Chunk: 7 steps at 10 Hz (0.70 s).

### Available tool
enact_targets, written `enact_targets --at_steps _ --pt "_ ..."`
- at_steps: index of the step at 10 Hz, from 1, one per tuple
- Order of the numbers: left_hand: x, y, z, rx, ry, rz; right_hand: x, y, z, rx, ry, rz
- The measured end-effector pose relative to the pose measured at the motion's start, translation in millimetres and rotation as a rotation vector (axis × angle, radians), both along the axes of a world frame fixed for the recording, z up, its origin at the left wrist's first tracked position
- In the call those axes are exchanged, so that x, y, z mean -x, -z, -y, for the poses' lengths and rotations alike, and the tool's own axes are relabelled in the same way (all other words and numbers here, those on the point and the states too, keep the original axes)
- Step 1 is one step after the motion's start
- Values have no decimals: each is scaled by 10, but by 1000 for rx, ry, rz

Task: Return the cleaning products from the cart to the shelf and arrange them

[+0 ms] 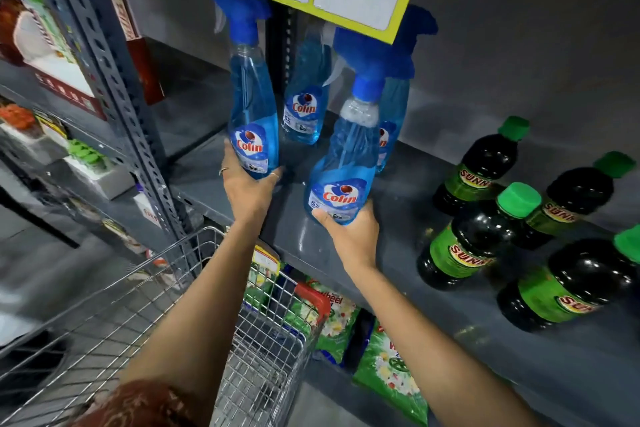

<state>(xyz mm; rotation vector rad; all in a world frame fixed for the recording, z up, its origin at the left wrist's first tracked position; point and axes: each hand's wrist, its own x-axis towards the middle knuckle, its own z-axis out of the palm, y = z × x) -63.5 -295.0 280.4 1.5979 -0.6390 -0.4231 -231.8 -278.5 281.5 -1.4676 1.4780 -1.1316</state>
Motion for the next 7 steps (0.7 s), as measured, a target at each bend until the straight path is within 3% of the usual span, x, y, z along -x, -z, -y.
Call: enact_targets --at_steps 6,7 --pt "14 -11 -38 -58 22 30 -2 -37 -24 12 -31 -75" --pt "95 -84 -153 -23 11 -31 37 25 -60 -17 4 -30"
